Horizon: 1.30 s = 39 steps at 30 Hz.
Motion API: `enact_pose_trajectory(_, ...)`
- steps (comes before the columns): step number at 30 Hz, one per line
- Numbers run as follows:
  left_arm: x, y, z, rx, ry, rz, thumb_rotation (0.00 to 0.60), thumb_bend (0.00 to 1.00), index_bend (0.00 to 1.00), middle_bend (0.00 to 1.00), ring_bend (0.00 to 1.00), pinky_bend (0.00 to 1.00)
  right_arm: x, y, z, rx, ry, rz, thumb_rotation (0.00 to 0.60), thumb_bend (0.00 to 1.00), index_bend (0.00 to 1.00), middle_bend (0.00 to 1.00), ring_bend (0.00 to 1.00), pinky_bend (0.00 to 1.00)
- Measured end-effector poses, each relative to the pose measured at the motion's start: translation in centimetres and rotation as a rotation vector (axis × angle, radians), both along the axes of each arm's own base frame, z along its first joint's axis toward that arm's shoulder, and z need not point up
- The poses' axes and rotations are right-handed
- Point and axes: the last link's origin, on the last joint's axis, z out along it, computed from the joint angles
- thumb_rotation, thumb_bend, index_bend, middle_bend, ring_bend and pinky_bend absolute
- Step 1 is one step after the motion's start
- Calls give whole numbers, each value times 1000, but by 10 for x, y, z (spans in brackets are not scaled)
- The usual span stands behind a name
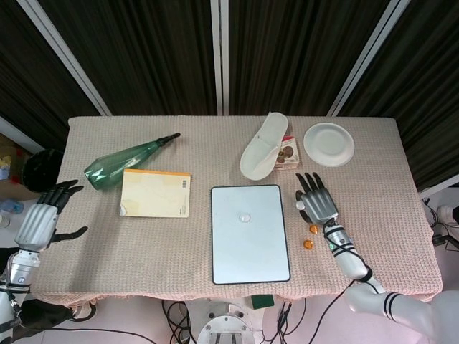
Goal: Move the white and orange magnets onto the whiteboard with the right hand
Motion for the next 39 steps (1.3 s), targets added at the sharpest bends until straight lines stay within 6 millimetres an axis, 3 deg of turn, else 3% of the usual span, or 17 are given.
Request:
enact_pose_trajectory(9,0,0,-1,1,-6,-2,600,108,171,108,96,150,36,10,5,26,-79,99,600,327,574,18,0,0)
enact_pose_trajectory(19,-4,-2,2,6,-9,6,600,109,171,108,96,150,81,23,-23,133,-34,195,600,327,615,21,0,0)
enact_pose_trajectory(39,-8,-2,7,25,-18,3,600,108,171,108,96,150,102,14,-54,177,42,174,600,334,617,12,0,0)
